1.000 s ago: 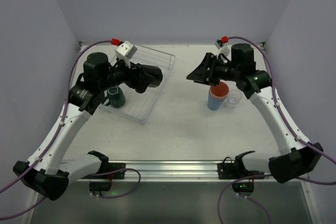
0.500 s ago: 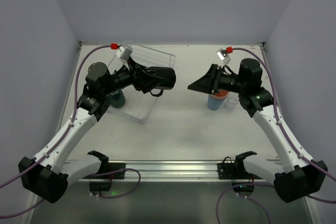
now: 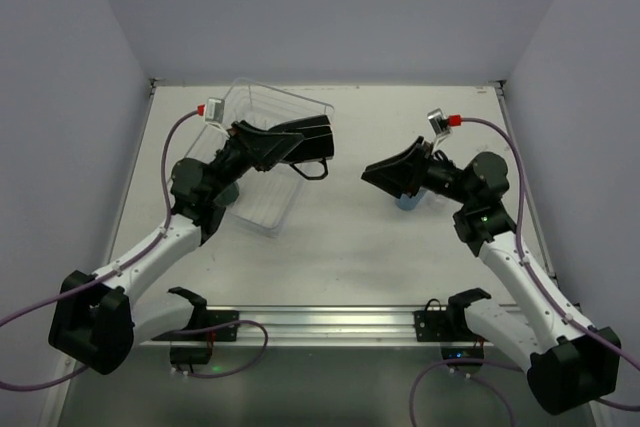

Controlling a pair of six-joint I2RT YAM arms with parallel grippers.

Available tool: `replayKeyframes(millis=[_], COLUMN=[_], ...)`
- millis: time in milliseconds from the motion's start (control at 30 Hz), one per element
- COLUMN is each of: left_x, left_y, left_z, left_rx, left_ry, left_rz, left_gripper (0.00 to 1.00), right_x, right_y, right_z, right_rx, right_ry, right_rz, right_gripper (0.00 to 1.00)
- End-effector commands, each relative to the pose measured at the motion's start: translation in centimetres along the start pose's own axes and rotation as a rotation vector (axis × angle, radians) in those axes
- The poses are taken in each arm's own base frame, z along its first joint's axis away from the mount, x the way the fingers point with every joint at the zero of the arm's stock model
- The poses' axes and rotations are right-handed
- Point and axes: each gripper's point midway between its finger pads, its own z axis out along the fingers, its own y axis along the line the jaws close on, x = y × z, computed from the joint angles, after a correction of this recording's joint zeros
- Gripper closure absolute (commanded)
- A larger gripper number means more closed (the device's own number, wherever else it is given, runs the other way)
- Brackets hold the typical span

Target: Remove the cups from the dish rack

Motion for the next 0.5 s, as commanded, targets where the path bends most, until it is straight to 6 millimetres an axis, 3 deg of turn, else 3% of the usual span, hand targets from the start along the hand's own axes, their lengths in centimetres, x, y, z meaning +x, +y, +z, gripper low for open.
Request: replayKeyframes(millis=[0,300,467], left_x=[-4.4,-4.8,-4.5], left_y=[-8.0,-7.8,-7.4], left_z=[-1.1,-2.6,-2.5], left_rx=[0.295,0.372,0.374], left_ry=[-0.22,-0.315,-0.319], left_rz=[0.001,-0.093,-0.11], left_gripper=[1.0,1.0,1.0], right_x=[-2.3,-2.6,-2.7], right_y=[2.5,3.0,4.3], right_z=[0.7,3.5,4.9], right_rx=[-0.118,-0.218,-0.269], right_ry=[-0.088,-0.074,-0.059], right_rz=[-0.102,-0.044,-0.04], right_gripper=[0.52,0.53,0.55])
